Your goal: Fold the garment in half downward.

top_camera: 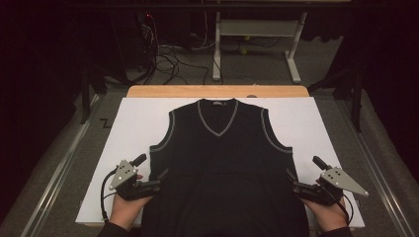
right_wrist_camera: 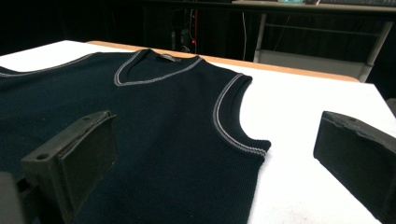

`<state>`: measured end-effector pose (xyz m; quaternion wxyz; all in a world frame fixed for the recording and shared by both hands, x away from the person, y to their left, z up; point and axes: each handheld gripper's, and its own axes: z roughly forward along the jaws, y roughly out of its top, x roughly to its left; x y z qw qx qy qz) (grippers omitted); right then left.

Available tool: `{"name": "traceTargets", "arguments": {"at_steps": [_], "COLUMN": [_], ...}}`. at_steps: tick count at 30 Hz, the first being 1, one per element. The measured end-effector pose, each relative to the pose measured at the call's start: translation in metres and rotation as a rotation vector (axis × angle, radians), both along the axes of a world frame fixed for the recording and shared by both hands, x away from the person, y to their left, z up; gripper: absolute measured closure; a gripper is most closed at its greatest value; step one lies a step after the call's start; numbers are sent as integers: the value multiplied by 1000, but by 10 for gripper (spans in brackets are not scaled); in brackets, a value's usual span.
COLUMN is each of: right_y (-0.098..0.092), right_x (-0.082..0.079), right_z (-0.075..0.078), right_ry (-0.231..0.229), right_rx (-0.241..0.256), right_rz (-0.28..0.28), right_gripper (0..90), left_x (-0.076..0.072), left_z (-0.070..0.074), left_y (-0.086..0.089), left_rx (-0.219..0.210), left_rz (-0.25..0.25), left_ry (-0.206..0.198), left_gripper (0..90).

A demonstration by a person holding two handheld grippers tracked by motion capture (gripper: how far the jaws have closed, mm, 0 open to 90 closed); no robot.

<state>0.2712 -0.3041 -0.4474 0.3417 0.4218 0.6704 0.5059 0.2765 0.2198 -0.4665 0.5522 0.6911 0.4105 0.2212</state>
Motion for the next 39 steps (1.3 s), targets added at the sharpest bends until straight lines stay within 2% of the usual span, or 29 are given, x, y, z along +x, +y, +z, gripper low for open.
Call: {"name": "traceTargets", "arguments": {"at_steps": [13,22,27,29,31,33,34,35,36,37,38,39], "right_y": [2,5,6,7,8,10,10,11,11,11,11,11], "right_x": [-1,1,4,9,11,17,17,21,22,24,24,25], "right_z": [2,1,3,4,4,4,4,3,2,2,2,1], "right_ry": [-9,-6,-5,22,24,57,57,88,103,120,120,135], "right_rx": [-10,-13,-26,-36,-41,-63,-63,-75,-79,-87,-87,-90], "right_rz": [1,22,7,-12,-12,-14,-14,-14,-17,-21,-21,-26], "right_gripper": [0,0,0,0,1,7,7,12,12,12,12,12], "left_x": [1,2,5,8,9,12,12,15,15,17,17,18], "left_z": [0,0,-2,-2,-2,-2,-2,-3,-3,-4,-4,-5], "left_y": [3,4,2,1,1,0,0,0,0,0,0,0], "left_rx": [-1,-21,0,14,25,49,49,66,66,87,87,104], "left_rz": [19,7,19,16,18,23,23,28,28,32,32,33], "left_ry": [1,12,39,68,77,118,118,145,145,173,173,190], "left_gripper": [8,8,8,8,8,8,8,8,8,8,8,8]}}
